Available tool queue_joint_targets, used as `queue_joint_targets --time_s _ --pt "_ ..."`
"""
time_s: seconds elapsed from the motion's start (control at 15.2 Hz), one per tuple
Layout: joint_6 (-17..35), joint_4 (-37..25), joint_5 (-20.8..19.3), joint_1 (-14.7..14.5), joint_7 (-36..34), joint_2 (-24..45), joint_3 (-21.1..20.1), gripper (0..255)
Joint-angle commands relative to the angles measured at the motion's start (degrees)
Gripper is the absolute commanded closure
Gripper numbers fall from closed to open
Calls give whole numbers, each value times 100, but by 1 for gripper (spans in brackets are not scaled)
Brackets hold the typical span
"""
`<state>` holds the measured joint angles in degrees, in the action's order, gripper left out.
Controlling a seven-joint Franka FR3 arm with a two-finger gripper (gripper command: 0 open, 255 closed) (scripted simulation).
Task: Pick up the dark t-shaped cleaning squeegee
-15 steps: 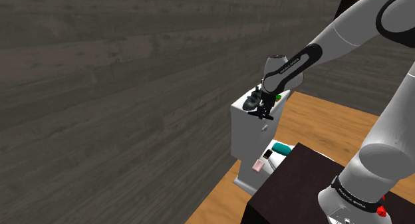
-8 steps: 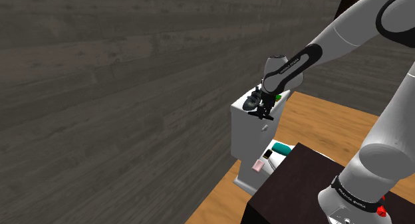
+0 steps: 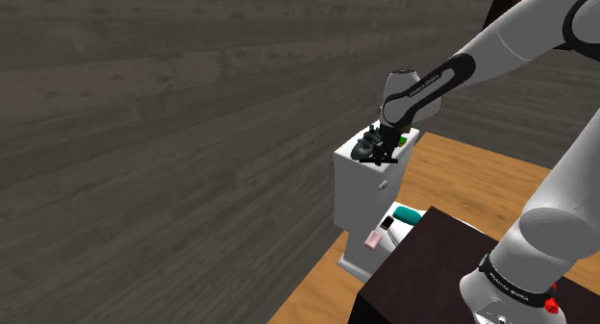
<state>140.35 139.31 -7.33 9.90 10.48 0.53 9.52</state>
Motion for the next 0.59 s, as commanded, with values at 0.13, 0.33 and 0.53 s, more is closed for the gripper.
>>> queue_joint_targets --time_s 0.13,0.33,0.53 --pt "-335 -78 -16 -7 0 -256 -8 255" --pt "-579 -157 -22 -11 8 -422 -14 255" --pt "-754 -220 -25 -13 14 -534 -19 255"
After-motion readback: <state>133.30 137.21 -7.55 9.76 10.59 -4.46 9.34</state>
